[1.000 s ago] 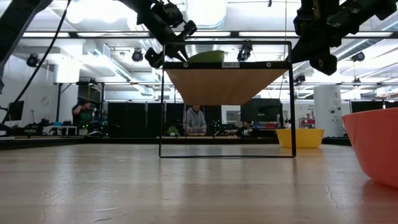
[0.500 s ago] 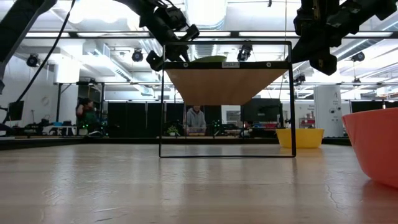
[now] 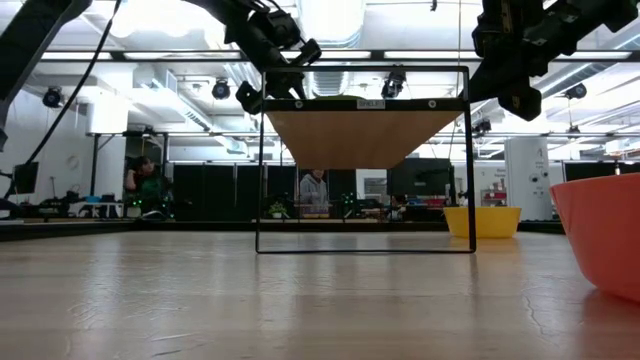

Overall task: Pick & Place Mini bowls
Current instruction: Stack the white patterned bowl on top of the white patterned bowl on the shelf, then put the yellow bowl on the shelf

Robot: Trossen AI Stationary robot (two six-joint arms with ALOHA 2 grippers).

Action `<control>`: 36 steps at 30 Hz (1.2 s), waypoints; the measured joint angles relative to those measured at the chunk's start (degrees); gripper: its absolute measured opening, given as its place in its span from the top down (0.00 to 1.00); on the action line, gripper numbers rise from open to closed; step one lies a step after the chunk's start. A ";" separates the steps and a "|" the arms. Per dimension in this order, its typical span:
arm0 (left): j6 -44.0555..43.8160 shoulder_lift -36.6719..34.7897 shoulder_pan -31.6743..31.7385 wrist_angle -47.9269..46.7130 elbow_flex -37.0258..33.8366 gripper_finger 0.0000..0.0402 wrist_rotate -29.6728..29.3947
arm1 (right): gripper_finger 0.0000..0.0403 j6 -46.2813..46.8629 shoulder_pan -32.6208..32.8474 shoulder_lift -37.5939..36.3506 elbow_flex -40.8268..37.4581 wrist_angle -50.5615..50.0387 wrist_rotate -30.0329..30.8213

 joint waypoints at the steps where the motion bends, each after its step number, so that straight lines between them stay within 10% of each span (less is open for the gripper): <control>1: -0.02 0.00 0.01 0.03 0.00 0.96 -0.04 | 0.98 0.01 0.00 0.00 0.00 0.00 0.01; 36: -0.70 -1.95 -1.66 1.64 -0.01 0.79 8.88 | 0.98 0.12 0.00 0.00 0.01 -0.09 -0.15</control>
